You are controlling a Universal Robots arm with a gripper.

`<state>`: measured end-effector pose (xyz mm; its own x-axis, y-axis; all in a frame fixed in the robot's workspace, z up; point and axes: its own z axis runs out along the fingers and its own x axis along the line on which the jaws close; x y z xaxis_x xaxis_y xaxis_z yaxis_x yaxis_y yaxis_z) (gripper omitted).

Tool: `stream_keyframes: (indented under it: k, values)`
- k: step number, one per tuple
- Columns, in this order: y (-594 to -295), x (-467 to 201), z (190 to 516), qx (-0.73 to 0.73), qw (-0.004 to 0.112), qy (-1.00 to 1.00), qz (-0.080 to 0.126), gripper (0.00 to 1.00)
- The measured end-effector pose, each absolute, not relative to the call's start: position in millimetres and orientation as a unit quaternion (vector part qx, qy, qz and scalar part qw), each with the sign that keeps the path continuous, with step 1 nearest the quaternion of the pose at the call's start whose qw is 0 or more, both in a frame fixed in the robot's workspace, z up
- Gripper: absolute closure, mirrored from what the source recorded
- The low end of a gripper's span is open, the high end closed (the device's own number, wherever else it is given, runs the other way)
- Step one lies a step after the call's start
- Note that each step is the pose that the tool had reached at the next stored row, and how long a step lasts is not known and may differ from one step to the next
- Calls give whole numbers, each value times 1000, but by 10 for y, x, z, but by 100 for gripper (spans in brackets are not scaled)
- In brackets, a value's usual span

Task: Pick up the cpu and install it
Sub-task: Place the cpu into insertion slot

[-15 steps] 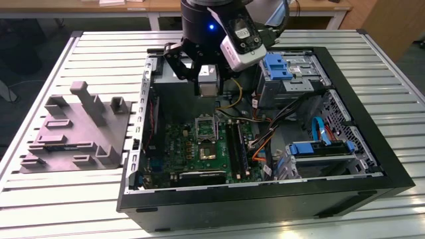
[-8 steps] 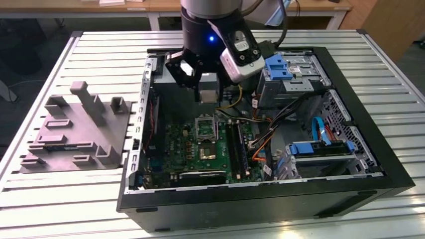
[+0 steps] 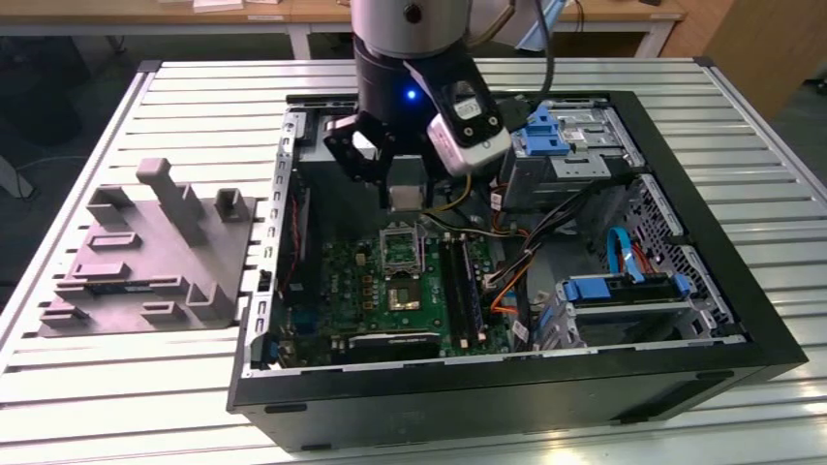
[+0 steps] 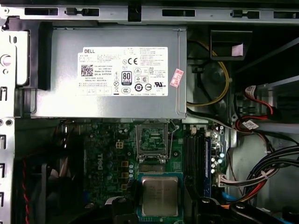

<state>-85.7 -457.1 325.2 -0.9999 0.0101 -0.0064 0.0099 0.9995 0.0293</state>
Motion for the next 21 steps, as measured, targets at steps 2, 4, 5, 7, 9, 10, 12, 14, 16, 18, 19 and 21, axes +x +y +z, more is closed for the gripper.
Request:
stream_keyframes:
  k: [2,4,5,7,9,10,12,14,16,18,19,21]
  values:
    - [-4571,-857,3216,5,3,1000,15,53]
    - [-4571,-857,3199,5,3,1000,15,53]
    - [-4572,-857,3199,5,3,1000,15,53]
    - [-4571,-857,3198,5,3,1000,15,53]
    - [-4571,-857,3194,5,3,1000,15,53]
    - [-4571,-857,3182,5,3,1000,15,53]
    - [-4571,-857,3149,0,3,1000,15,53]
    - [-4571,-857,3111,-17,3,1000,15,53]
    - [-4586,-857,3077,-21,3,1000,15,53]
    - [-4627,-857,3043,-21,3,1000,15,53]
    - [-4646,-857,3024,-21,3,1000,15,53]
    - [-4665,-857,2985,-17,3,1000,15,53]
